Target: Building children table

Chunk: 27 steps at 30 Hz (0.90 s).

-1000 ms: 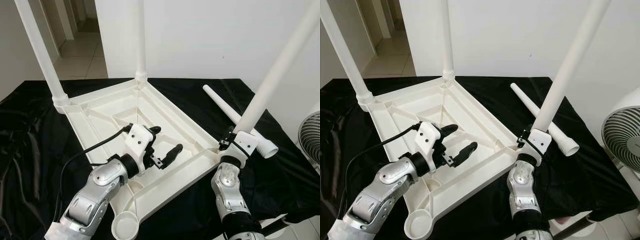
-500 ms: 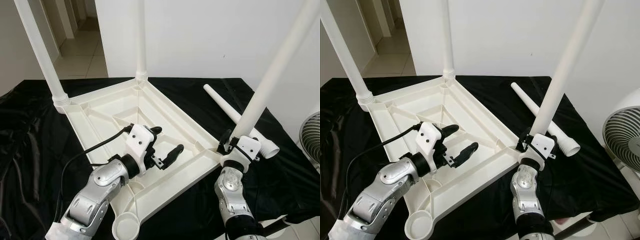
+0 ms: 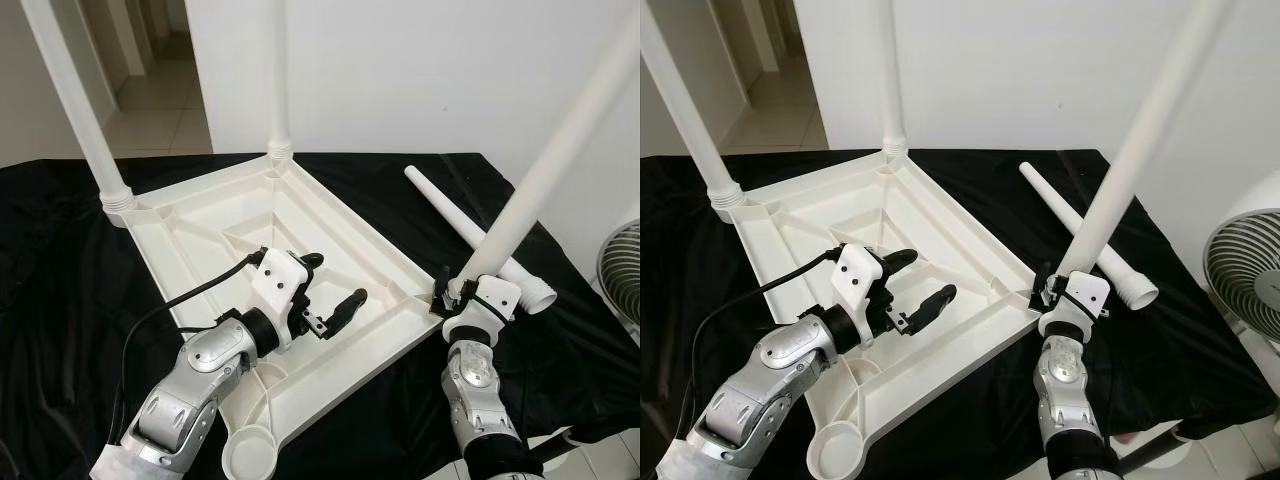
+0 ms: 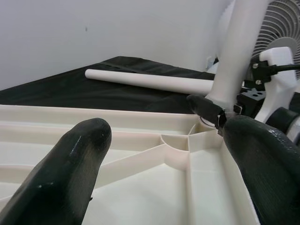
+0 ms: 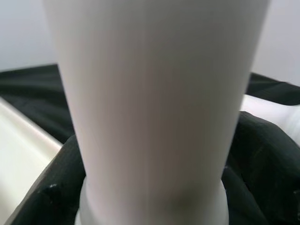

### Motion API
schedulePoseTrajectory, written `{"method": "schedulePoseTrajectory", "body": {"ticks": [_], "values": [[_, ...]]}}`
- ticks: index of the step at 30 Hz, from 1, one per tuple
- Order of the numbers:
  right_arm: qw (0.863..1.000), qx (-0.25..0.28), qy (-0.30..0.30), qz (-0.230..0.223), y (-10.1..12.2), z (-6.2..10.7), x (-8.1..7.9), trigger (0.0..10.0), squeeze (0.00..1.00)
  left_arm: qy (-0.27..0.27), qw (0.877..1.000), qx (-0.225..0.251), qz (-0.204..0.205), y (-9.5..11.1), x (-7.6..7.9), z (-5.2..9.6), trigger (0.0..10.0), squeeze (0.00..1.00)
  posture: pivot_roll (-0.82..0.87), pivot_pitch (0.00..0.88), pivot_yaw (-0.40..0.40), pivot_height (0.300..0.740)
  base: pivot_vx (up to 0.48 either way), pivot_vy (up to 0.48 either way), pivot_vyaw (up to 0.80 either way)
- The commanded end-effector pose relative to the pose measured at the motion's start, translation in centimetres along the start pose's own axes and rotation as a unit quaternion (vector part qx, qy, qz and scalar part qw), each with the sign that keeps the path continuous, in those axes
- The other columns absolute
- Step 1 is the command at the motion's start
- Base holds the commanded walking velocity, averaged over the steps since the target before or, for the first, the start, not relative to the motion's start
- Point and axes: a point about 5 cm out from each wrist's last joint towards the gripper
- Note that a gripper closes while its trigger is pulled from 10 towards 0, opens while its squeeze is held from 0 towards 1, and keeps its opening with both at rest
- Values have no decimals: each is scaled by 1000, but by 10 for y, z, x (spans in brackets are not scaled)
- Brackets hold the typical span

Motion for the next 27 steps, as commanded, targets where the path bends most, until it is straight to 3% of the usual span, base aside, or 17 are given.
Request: {"method": "schedulePoseTrajectory", "body": {"ticks": [1,20,27], "values": [[999,-37,16,-2,-16,4,8,10000,0,-26,1000,-9,-2,0,4,0,10000,0,9,45,29,740,0,0,0],[993,24,115,-30,4,-3,5,10000,0,-26,1000,-10,-1,-1,4,0,10000,0,10,48,29,740,0,0,0],[992,26,122,-31,5,-4,5,10000,0,-27,1000,-12,-1,-1,4,0,10000,0,11,48,30,740,0,0,0]]}}
Point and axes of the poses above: a point about 5 cm out from each wrist's last joint towards the gripper, its own z axis pointing back from the gripper into the wrist, its own y axis along the axis of the wrist's last joint, x = y × z, and after that the axes turned 14 degrees about z, right-handed
